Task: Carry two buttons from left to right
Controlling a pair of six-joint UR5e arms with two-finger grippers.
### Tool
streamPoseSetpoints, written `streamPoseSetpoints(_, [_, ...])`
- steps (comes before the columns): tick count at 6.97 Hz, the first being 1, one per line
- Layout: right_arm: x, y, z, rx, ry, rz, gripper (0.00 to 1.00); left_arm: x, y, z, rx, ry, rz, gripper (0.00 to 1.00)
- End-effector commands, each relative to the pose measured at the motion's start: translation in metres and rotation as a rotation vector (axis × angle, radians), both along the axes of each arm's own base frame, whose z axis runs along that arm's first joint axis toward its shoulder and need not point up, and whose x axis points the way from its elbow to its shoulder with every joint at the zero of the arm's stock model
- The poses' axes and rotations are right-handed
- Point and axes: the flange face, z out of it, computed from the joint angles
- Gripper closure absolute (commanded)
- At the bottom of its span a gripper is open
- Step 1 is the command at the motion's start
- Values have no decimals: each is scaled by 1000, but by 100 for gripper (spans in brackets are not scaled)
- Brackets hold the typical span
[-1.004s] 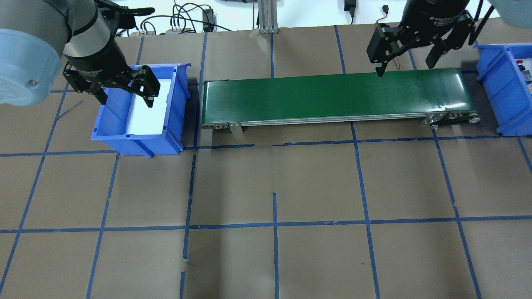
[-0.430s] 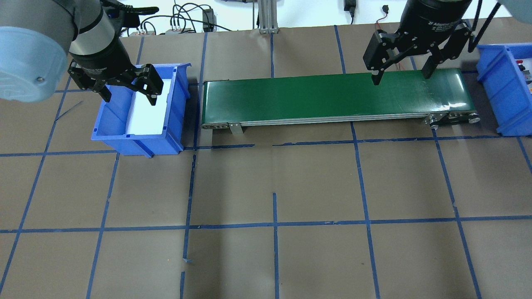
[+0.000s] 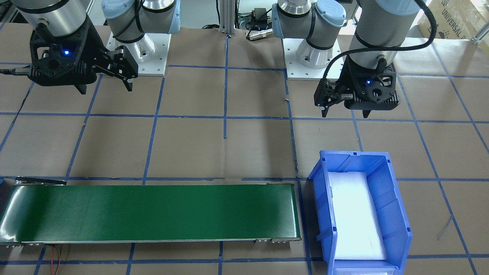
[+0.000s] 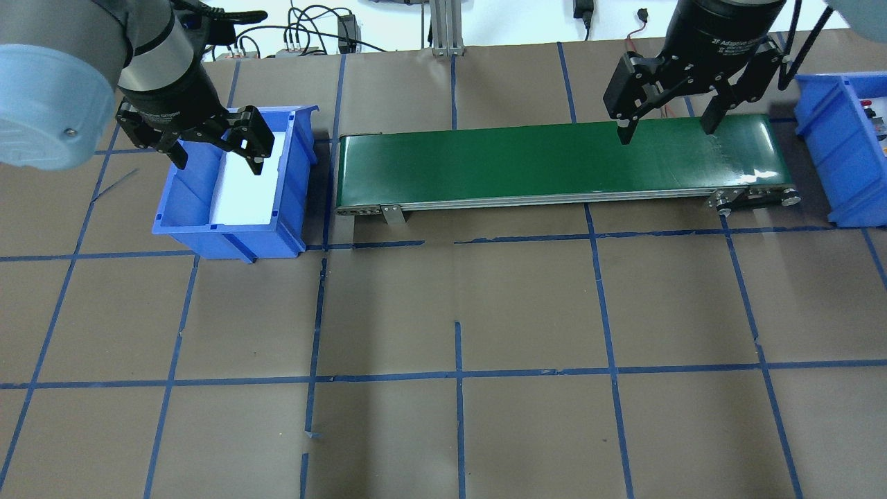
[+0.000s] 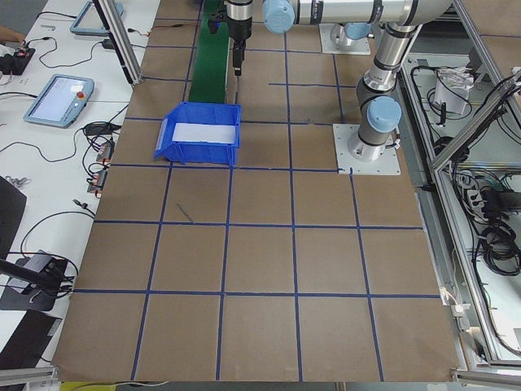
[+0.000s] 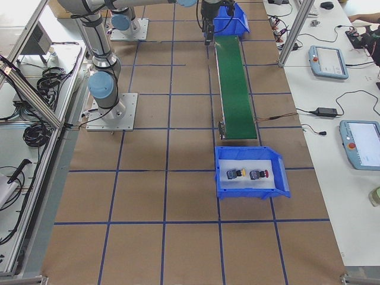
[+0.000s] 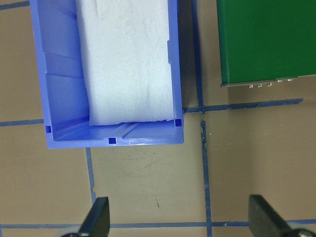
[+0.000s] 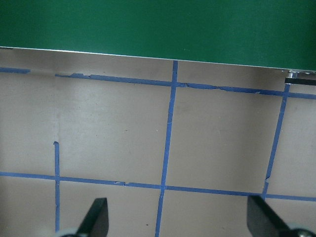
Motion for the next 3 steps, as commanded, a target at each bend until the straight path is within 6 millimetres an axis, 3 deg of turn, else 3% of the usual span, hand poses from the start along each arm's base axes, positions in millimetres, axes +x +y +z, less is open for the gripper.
streamPoseSetpoints(1, [-1,0,-1,1,2,0,0,1,-2,-1,-1,0,1,0])
streamPoseSetpoints(3, [-3,-1,-1,0,4,0,0,1,-2,-1,-3,0,1,0])
